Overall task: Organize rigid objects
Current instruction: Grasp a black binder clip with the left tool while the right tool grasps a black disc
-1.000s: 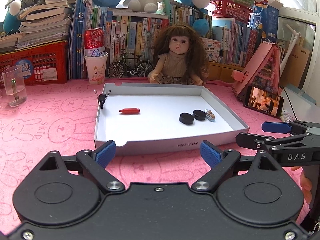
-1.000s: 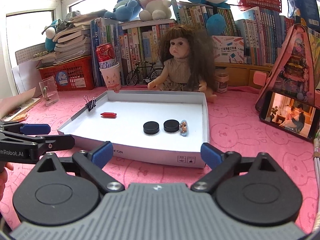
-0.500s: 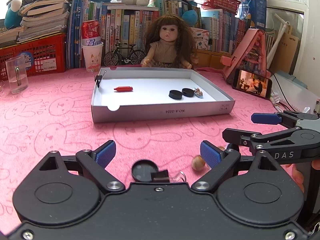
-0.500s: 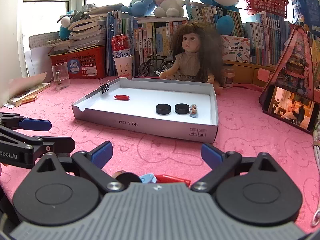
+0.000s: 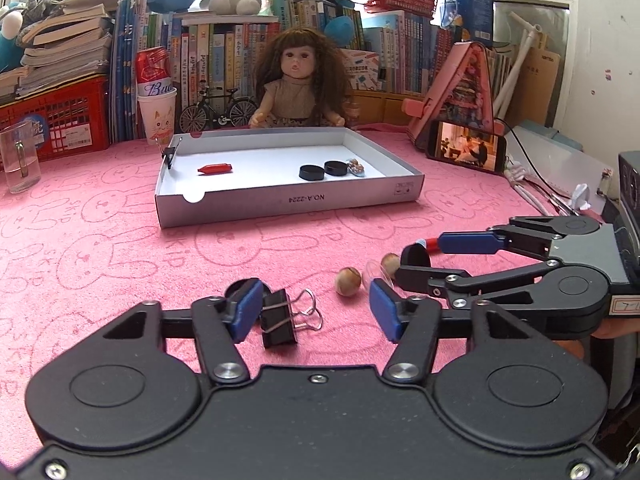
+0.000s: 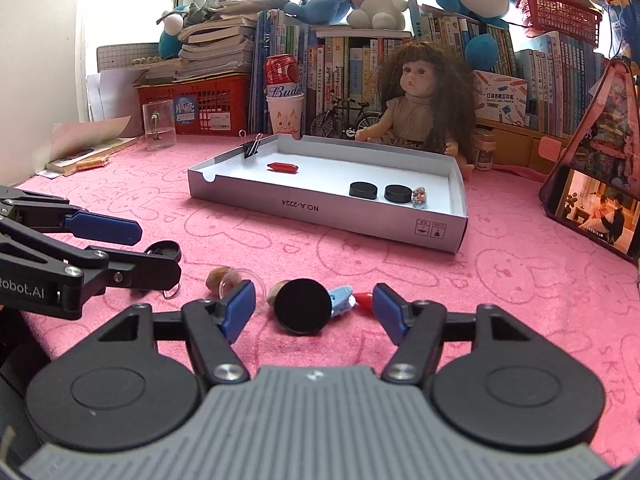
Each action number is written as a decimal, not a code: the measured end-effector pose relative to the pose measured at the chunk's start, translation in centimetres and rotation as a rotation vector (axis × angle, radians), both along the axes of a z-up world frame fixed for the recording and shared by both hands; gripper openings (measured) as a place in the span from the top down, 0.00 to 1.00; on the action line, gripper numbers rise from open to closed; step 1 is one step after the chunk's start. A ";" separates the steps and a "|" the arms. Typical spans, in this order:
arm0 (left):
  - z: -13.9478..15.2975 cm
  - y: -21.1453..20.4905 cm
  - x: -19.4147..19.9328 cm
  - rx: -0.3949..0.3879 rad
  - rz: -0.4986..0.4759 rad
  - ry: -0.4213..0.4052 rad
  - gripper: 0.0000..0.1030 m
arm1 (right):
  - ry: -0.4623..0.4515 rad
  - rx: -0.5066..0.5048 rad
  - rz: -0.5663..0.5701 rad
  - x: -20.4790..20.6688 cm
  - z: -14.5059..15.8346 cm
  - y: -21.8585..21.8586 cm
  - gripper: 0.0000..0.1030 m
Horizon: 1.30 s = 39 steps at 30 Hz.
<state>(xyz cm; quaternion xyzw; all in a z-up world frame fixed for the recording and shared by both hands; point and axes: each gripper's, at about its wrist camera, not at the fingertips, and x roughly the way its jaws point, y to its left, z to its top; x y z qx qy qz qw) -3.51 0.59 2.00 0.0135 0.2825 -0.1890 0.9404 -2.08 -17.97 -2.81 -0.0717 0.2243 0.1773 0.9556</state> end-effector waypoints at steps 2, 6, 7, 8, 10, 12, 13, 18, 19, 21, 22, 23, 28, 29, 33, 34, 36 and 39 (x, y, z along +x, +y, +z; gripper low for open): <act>-0.2 0.0 -0.1 0.004 0.009 0.010 0.50 | 0.006 -0.007 0.009 -0.1 -0.2 0.2 0.37; -0.7 0.2 0.1 0.024 0.043 0.017 0.50 | 0.013 -0.010 0.016 -0.1 -0.5 0.3 0.40; -0.9 0.2 0.1 0.029 0.048 0.022 0.50 | 0.015 -0.010 0.016 -0.1 -0.5 0.4 0.40; -1.0 0.3 0.2 0.031 0.051 0.028 0.50 | 0.017 -0.009 0.015 -0.1 -0.6 0.4 0.41; -1.3 0.5 0.4 0.029 0.061 0.042 0.51 | 0.017 -0.007 0.014 0.0 -0.6 0.4 0.42; -1.5 0.7 0.7 0.029 0.076 0.051 0.53 | 0.017 -0.006 0.013 0.0 -0.6 0.4 0.43; -1.6 0.9 0.9 0.031 0.084 0.053 0.53 | 0.016 -0.004 0.012 0.1 -0.7 0.4 0.44; -1.7 1.2 1.4 0.022 0.104 0.054 0.55 | 0.016 0.004 -0.002 0.2 -0.8 0.3 0.50; -1.7 1.1 1.4 0.023 0.103 0.052 0.55 | 0.015 0.005 -0.008 0.2 -0.8 0.4 0.51; -1.8 0.9 1.4 0.023 0.100 0.049 0.55 | 0.015 0.006 -0.013 0.2 -0.8 0.4 0.52; -1.8 0.8 1.5 0.024 0.100 0.048 0.55 | 0.015 0.007 -0.013 0.2 -0.8 0.4 0.53; -1.8 0.8 1.5 0.027 0.100 0.048 0.55 | 0.014 0.007 -0.013 0.1 -0.8 0.4 0.53; -2.0 0.0 1.4 0.074 0.098 0.033 0.61 | 0.008 0.003 -0.012 0.0 -0.8 0.6 0.65; -2.0 -0.1 1.2 0.081 0.098 0.028 0.65 | 0.008 -0.004 -0.012 -0.1 -0.7 0.7 0.65; -1.4 0.0 1.1 0.056 0.094 0.026 0.78 | -0.016 -0.017 0.003 -0.6 -0.5 1.0 0.65; -1.3 0.1 1.1 0.048 0.094 0.030 0.79 | -0.019 -0.017 0.003 -0.7 -0.4 1.1 0.65; -1.2 -0.1 1.0 0.050 0.089 0.026 0.79 | -0.019 -0.015 0.001 -0.6 -0.2 1.0 0.65; -0.9 -0.2 1.0 0.042 0.080 0.020 0.79 | -0.024 -0.013 -0.004 -0.4 0.0 1.0 0.65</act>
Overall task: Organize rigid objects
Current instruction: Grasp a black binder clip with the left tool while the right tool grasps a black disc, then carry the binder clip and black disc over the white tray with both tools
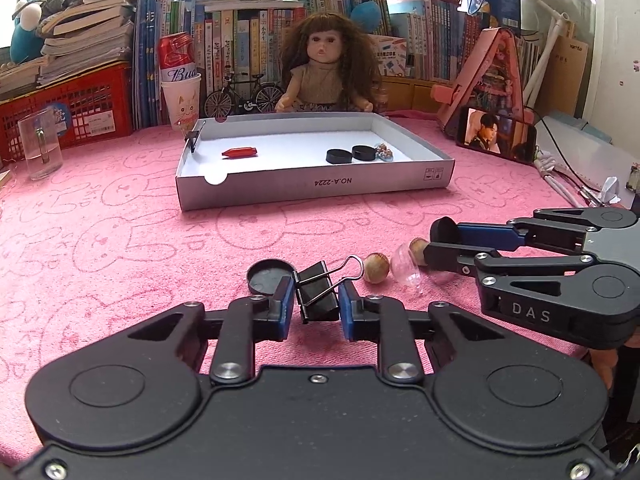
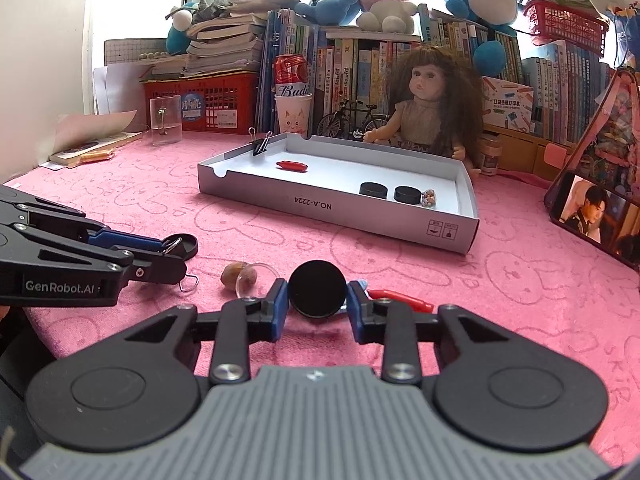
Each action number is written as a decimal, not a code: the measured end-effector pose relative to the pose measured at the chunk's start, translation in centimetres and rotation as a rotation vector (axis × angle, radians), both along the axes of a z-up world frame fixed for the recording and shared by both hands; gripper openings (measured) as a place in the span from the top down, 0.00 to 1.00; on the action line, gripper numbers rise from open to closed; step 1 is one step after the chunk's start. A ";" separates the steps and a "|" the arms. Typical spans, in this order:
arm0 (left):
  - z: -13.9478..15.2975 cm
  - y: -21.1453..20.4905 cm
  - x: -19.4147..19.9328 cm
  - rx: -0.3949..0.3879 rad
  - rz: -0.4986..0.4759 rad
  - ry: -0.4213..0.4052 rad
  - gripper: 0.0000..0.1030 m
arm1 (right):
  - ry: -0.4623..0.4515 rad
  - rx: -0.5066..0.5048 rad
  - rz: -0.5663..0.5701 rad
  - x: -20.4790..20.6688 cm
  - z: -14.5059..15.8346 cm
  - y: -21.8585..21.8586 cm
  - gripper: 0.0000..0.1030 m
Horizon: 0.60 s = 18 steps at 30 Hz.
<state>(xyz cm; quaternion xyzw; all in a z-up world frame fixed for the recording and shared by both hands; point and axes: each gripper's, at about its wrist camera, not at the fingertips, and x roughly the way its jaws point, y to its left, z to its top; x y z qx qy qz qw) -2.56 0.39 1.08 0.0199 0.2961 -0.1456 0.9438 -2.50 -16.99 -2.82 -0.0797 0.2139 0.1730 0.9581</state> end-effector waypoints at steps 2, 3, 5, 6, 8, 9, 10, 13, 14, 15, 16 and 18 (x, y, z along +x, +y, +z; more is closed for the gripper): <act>0.2 -0.1 0.0 -0.004 -0.001 -0.006 0.79 | -0.004 0.000 -0.001 0.1 0.2 0.0 0.65; 0.4 -0.1 0.1 -0.005 -0.002 -0.010 0.79 | -0.005 -0.002 -0.001 0.1 0.2 0.0 0.65; 0.7 -0.1 0.2 -0.010 -0.004 -0.018 0.79 | -0.006 -0.003 -0.003 0.2 0.3 0.1 0.65; 0.8 -0.1 0.3 -0.012 -0.004 -0.025 0.79 | -0.006 -0.003 -0.004 0.3 0.3 0.1 0.65; 1.2 -0.1 0.5 -0.012 0.001 -0.036 0.79 | -0.008 -0.006 -0.010 0.5 0.4 0.1 0.65; 1.4 0.0 0.8 -0.013 0.005 -0.040 0.79 | -0.007 -0.005 -0.013 0.6 0.5 0.1 0.65; 1.6 0.0 1.0 -0.016 0.009 -0.044 0.79 | -0.006 -0.003 -0.018 0.8 0.6 0.0 0.65; 2.1 0.2 1.8 -0.019 0.017 -0.048 0.79 | 0.005 0.005 -0.032 1.5 1.0 -0.2 0.65; 2.2 0.2 2.1 -0.021 0.019 -0.051 0.79 | 0.004 0.005 -0.037 1.7 1.1 -0.2 0.65; 2.4 0.3 2.4 -0.024 0.019 -0.053 0.79 | 0.004 0.003 -0.042 1.9 1.3 -0.3 0.65; 2.6 0.3 2.8 -0.026 0.020 -0.055 0.79 | 0.004 0.002 -0.046 2.2 1.5 -0.3 0.65; 2.8 0.4 3.4 -0.030 0.024 -0.056 0.79 | 0.012 0.006 -0.057 2.8 1.8 -0.4 0.65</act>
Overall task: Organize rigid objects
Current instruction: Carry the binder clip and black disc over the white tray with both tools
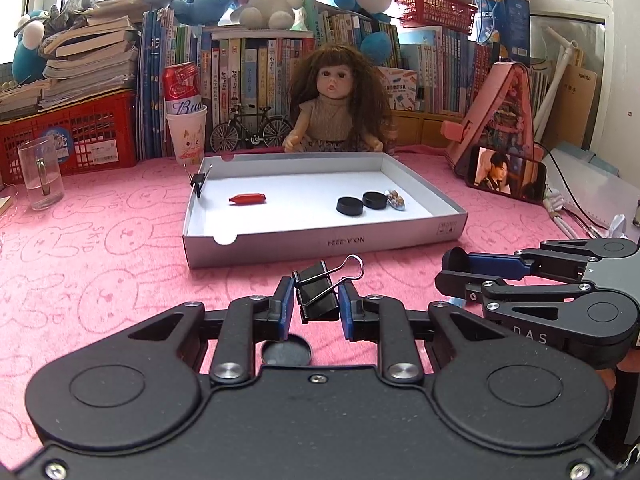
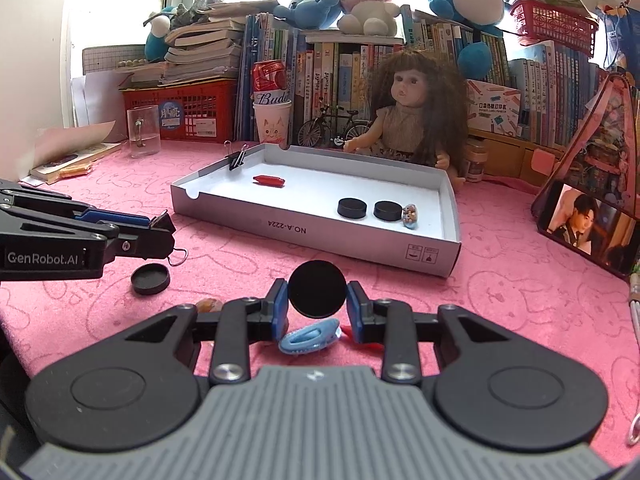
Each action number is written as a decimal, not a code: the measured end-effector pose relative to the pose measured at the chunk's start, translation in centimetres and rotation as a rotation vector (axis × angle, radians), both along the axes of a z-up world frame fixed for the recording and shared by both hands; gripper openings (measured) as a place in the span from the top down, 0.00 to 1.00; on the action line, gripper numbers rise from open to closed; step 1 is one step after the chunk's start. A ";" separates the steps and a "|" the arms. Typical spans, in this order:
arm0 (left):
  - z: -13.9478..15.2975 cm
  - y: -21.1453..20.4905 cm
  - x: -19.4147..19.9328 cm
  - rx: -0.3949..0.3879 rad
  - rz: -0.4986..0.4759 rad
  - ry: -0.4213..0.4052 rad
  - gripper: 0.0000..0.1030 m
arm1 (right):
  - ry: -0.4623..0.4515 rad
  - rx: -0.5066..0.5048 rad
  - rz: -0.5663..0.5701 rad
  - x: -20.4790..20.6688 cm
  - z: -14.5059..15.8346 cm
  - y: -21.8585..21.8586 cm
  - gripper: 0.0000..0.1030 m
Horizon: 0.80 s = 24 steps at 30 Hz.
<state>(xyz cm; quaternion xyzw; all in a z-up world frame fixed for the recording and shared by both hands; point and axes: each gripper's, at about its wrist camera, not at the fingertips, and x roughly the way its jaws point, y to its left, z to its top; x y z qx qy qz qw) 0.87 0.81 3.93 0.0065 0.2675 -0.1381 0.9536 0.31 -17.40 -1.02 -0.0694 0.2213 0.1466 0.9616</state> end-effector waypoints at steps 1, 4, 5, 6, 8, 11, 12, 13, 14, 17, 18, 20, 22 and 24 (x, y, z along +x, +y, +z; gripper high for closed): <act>0.2 0.0 0.4 -0.002 0.003 -0.001 0.79 | 0.006 0.004 -0.005 0.4 0.2 -0.1 0.65; 0.7 0.3 1.5 -0.011 0.010 -0.006 0.79 | 0.028 0.016 -0.026 1.6 0.8 -0.4 0.65; 0.9 0.4 2.0 -0.015 0.012 -0.006 0.79 | 0.037 0.022 -0.034 2.1 1.0 -0.6 0.65; 1.1 0.5 2.4 -0.018 0.012 -0.007 0.79 | 0.045 0.027 -0.040 2.4 1.2 -0.7 0.65; 1.5 0.8 3.3 -0.025 0.019 -0.008 0.79 | 0.070 0.041 -0.053 3.5 1.8 -1.2 0.65; 1.9 1.2 4.8 -0.033 0.035 -0.012 0.79 | 0.094 0.059 -0.077 5.0 2.5 -1.7 0.65; 2.0 1.4 5.3 -0.034 0.039 -0.012 0.79 | 0.100 0.066 -0.084 5.6 2.7 -1.9 0.65; 2.1 1.5 5.8 -0.037 0.042 -0.011 0.79 | 0.108 0.073 -0.089 6.1 2.9 -2.1 0.65; 2.1 1.6 6.3 -0.041 0.044 -0.008 0.79 | 0.120 0.082 -0.094 6.8 3.2 -2.3 0.65; 2.3 2.1 8.1 -0.062 0.053 0.010 0.79 | 0.155 0.106 -0.096 8.6 3.6 -2.9 0.65; 2.3 2.3 8.7 -0.072 0.056 0.018 0.79 | 0.165 0.110 -0.097 9.1 3.7 -3.0 0.65; 2.3 2.6 9.9 -0.080 0.063 0.024 0.79 | 0.184 0.114 -0.096 10.2 3.8 -3.1 0.65; 2.3 2.8 11.3 -0.084 0.067 0.038 0.79 | 0.194 0.111 -0.097 11.2 3.9 -3.0 0.65; 2.2 2.9 12.6 -0.084 0.064 0.055 0.79 | 0.200 0.103 -0.093 12.1 4.1 -2.8 0.65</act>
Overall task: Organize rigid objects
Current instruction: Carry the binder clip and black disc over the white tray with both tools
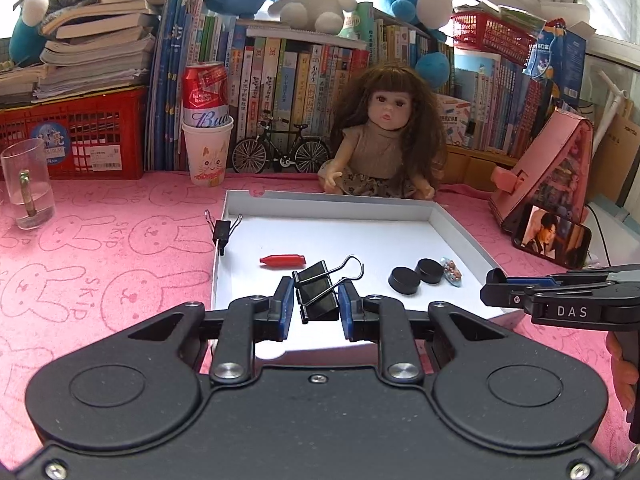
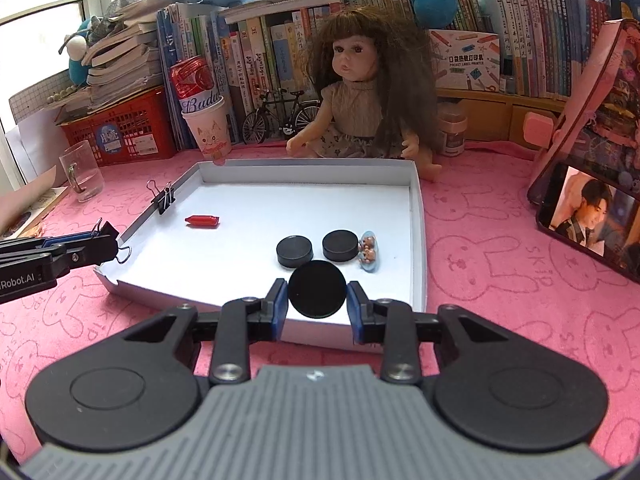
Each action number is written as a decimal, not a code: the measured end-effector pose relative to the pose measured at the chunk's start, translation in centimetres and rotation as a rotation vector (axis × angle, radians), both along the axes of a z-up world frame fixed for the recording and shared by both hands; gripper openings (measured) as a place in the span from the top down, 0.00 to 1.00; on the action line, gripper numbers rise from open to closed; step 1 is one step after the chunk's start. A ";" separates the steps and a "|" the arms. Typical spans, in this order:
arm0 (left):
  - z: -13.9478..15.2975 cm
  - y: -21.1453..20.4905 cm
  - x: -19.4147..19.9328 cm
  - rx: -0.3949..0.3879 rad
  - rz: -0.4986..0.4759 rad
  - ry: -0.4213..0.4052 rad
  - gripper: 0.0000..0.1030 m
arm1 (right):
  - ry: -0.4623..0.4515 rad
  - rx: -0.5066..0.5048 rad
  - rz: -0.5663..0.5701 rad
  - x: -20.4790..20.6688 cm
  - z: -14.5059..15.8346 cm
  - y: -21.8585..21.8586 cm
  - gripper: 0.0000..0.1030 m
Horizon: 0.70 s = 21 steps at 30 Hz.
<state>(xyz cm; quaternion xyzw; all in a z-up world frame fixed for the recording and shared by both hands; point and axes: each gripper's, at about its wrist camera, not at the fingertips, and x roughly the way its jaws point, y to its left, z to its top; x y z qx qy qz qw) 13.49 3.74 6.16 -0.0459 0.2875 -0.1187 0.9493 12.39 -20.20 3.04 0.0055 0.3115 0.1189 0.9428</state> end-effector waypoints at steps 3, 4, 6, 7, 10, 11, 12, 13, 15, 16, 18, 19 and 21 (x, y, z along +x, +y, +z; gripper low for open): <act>-0.4 0.0 2.1 0.016 0.007 0.030 0.79 | 0.013 -0.012 0.003 1.2 -0.1 0.4 0.65; -0.6 0.0 2.6 0.018 0.016 0.038 0.79 | 0.018 -0.014 0.003 1.5 -0.2 0.5 0.65; -1.0 0.1 3.7 0.020 0.025 0.054 0.79 | 0.032 -0.023 0.001 2.3 -0.5 0.6 0.65; -1.2 0.1 4.2 0.022 0.031 0.061 0.79 | 0.037 -0.027 0.000 2.6 -0.6 0.7 0.65; -1.8 0.0 5.5 0.036 0.038 0.079 0.79 | 0.061 -0.030 -0.009 3.6 -1.2 0.7 0.65; -2.1 -0.1 5.9 0.043 0.038 0.084 0.79 | 0.070 -0.024 -0.015 4.0 -1.3 0.6 0.65; -2.3 -0.2 6.2 0.048 0.039 0.089 0.79 | 0.078 -0.020 -0.019 4.3 -1.5 0.6 0.65; -2.6 -0.3 6.6 0.052 0.040 0.096 0.79 | 0.084 -0.017 -0.023 4.5 -1.6 0.6 0.65; -3.0 -0.4 7.1 0.059 0.042 0.107 0.79 | 0.093 -0.019 -0.032 5.0 -1.9 0.5 0.65; -3.3 -0.5 7.3 0.063 0.043 0.111 0.79 | 0.096 -0.023 -0.036 5.3 -2.0 0.5 0.65; -3.7 -0.6 7.6 0.072 0.047 0.119 0.79 | 0.102 -0.030 -0.043 5.5 -2.3 0.5 0.65; -3.9 -0.7 7.8 0.075 0.050 0.123 0.79 | 0.105 -0.033 -0.046 5.7 -2.4 0.5 0.65; -4.2 -0.7 8.1 0.080 0.056 0.131 0.79 | 0.112 -0.036 -0.052 6.0 -2.6 0.5 0.65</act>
